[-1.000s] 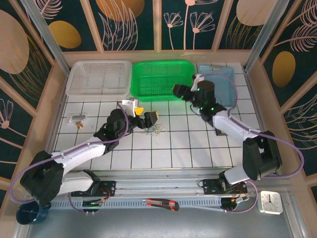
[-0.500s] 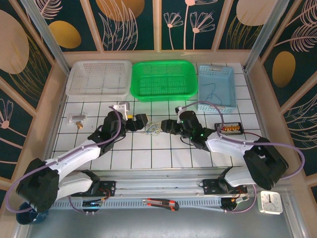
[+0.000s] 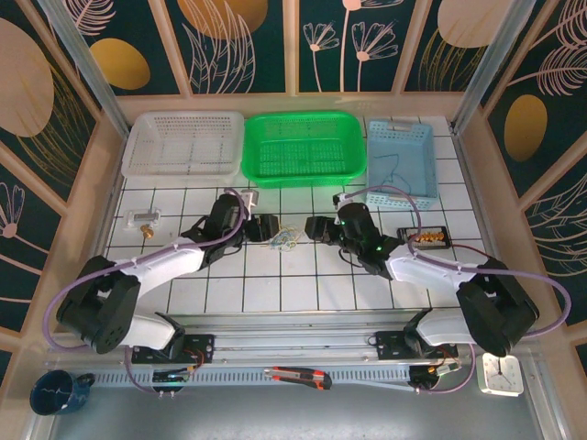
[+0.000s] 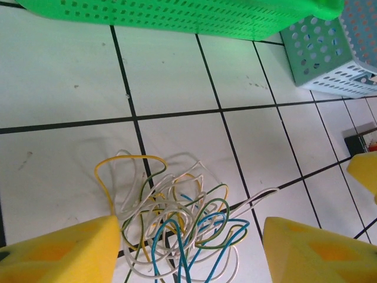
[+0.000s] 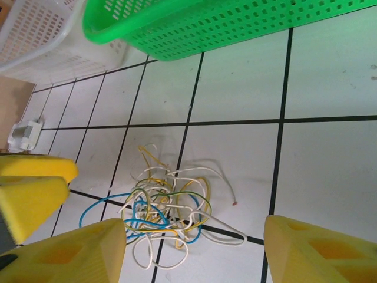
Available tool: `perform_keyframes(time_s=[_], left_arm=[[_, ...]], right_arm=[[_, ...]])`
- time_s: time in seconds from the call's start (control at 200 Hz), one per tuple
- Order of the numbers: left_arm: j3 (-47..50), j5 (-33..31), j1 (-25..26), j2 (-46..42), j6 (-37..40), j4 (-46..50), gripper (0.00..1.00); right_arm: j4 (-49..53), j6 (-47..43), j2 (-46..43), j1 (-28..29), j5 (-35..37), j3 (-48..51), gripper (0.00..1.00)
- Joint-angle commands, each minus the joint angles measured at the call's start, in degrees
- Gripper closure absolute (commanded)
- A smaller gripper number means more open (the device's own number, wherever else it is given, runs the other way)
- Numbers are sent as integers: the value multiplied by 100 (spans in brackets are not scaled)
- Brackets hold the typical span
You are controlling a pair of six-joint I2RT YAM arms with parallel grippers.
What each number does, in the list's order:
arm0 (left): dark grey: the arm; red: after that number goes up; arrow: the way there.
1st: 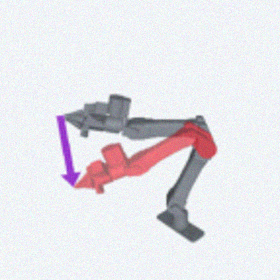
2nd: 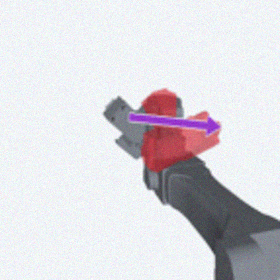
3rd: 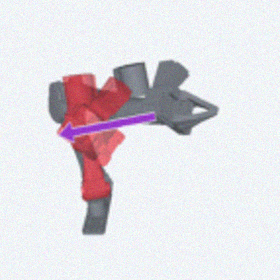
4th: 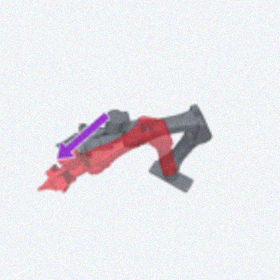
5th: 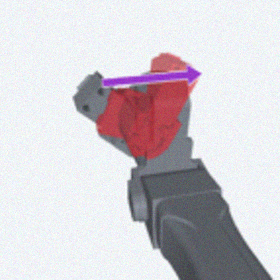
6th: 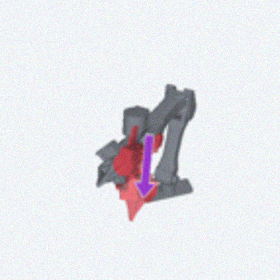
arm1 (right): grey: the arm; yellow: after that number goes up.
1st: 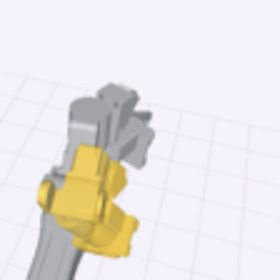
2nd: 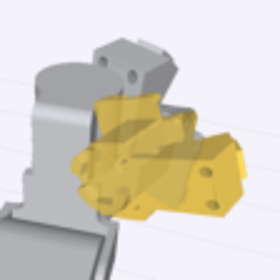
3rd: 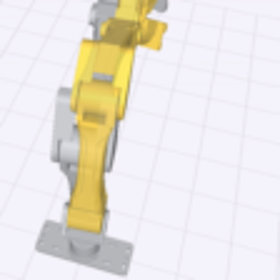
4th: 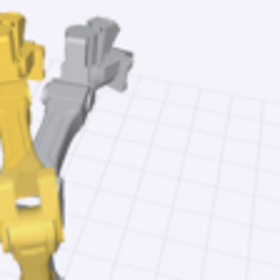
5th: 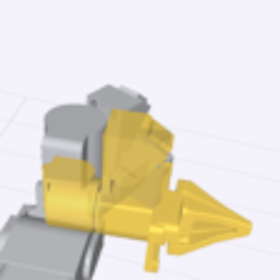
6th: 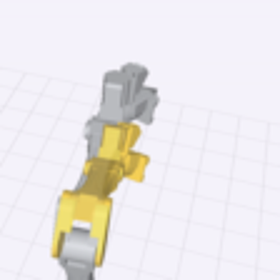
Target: Untangle the cables
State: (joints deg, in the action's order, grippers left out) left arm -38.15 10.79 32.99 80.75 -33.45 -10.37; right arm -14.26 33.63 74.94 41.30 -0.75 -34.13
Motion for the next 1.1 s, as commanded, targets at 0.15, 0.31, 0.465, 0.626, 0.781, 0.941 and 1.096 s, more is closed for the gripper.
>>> perform_keyframes(time_s=[0.15,0.31,0.465,0.626,0.781,0.941,1.096], left_arm=[[-181,289,-31,257,53,5,50],[5,236,-30,234,-3,-121,49],[114,250,-34,166,-30,-188,47],[132,198,-37,16,-39,-203,40],[75,144,-36,-107,-40,-226,33],[10,100,-35,-236,-73,-290,24],[-54,38,-34,-374,-114,-361,17]], right_arm=[[-233,78,410,63,-454,-461,43],[-307,35,714,155,-557,-605,49],[-53,-134,800,122,-218,-598,51],[22,-203,754,-81,-109,-285,52],[-106,-201,834,-148,-278,-4,55],[-291,-89,1097,-135,-425,113,56],[-460,-14,1322,-105,-502,92,57]])
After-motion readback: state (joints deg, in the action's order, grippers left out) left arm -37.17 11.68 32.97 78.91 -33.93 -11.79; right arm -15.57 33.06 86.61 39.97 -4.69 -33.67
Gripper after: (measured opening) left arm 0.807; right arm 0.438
